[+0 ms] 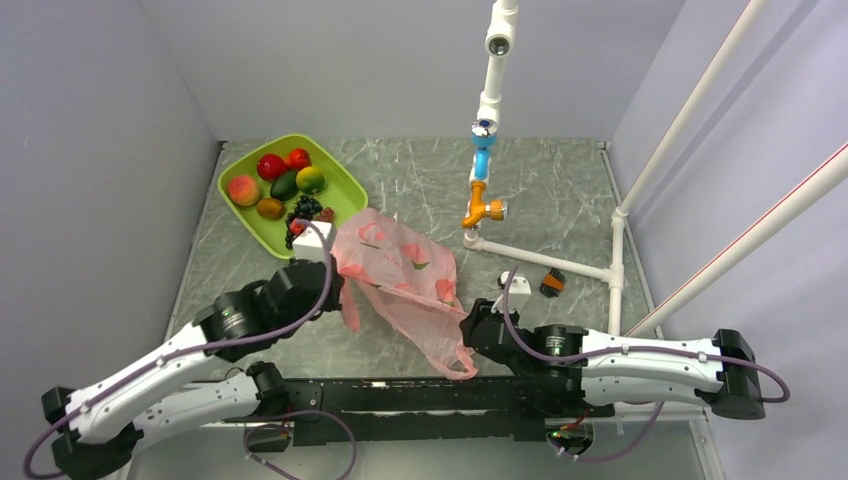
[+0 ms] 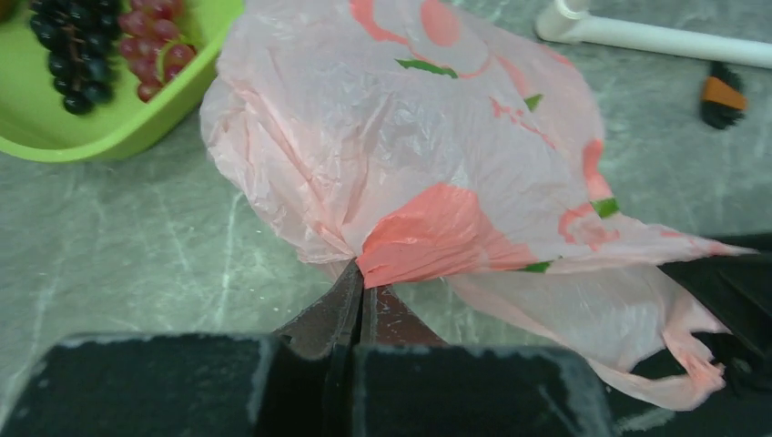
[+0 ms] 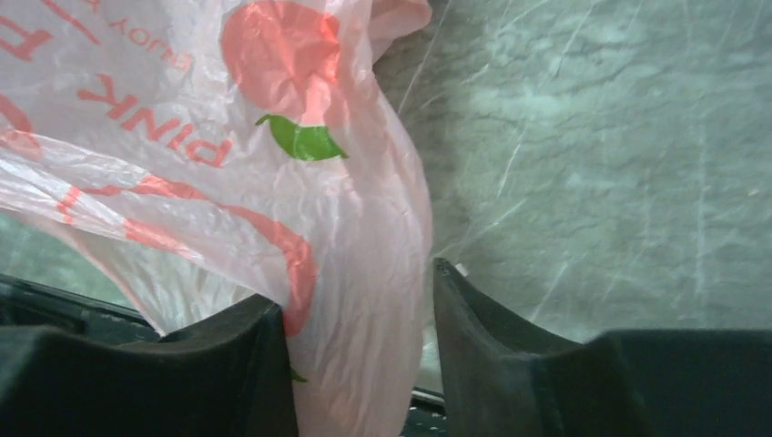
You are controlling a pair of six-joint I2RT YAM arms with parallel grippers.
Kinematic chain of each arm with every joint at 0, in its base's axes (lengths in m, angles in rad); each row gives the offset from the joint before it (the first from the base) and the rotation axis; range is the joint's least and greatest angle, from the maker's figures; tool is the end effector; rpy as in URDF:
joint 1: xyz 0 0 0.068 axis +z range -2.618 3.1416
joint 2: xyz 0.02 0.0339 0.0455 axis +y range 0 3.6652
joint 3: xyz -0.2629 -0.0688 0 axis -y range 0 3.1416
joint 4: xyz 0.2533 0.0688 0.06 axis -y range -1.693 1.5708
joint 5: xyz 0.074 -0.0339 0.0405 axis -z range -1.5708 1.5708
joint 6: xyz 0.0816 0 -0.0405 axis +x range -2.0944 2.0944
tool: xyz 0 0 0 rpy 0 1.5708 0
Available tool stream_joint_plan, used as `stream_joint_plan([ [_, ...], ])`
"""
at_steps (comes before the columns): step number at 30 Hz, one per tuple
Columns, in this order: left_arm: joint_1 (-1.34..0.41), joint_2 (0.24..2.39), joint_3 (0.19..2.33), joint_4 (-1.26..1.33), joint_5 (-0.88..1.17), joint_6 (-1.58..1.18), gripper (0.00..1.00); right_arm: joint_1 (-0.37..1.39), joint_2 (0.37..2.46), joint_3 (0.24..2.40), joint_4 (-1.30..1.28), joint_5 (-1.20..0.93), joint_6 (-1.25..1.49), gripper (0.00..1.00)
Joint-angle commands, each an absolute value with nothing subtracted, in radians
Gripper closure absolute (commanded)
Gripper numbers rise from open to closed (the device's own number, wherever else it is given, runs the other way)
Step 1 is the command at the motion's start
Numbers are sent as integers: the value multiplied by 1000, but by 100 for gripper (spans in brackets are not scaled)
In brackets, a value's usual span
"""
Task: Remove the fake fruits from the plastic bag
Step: Adjust the plastic bag at the center of the board, then take out the fake fruit from the plastic bag.
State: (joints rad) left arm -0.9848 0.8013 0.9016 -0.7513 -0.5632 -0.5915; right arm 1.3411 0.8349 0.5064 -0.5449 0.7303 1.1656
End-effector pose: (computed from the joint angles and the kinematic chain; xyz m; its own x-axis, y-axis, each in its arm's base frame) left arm 0.1452 -0.1399 0.3007 -0.5400 -0.0389 -0.8407 0.2030 0.9634 -0.1750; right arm 0.0961 0.1718 0.1801 -0.6458 0.2450 -0.7231 -0.0871 0.9173 0.3887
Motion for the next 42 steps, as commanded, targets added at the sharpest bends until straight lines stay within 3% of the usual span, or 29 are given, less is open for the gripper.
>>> stream_joint_plan([
  [1,-963,685,798,-652,-383,-621,100,1335,820,508,-556,737,1003,44],
  [4,-962,657,769,-639,-355,-648,100,1334,844,517,-399,577,841,14],
  [7,-962,646,751,-627,-338,-660,100,1336,895,523,-343,508,796,6],
  [11,-964,641,736,-632,-327,-679,100,1343,945,510,-337,524,858,5],
  [13,-963,640,735,-660,-334,-684,100,1347,938,466,-273,502,853,16],
  [14,-963,639,741,-685,-346,-689,100,1352,930,450,-246,494,846,30],
  [15,-963,637,752,-723,-361,-693,98,1359,919,439,-226,492,837,52],
  [16,-962,636,770,-760,-373,-696,88,1369,907,434,-215,496,829,75],
  [18,-962,623,808,-818,-336,-674,58,1376,884,440,-196,492,801,84],
  [20,-963,606,866,-843,-249,-641,36,1376,879,470,-201,488,779,93],
  [22,-963,577,902,-836,-138,-615,24,1376,894,517,-220,487,774,100],
  [23,-963,560,910,-815,-66,-598,22,1376,901,538,-226,487,777,100],
  [28,-963,512,887,-619,220,-566,27,1376,927,630,-242,481,793,100],
  [32,-975,606,801,-470,326,-593,50,1376,924,673,-245,466,803,100],
  [42,-1108,808,629,-243,-227,-607,68,1376,878,675,-254,441,827,100],
])
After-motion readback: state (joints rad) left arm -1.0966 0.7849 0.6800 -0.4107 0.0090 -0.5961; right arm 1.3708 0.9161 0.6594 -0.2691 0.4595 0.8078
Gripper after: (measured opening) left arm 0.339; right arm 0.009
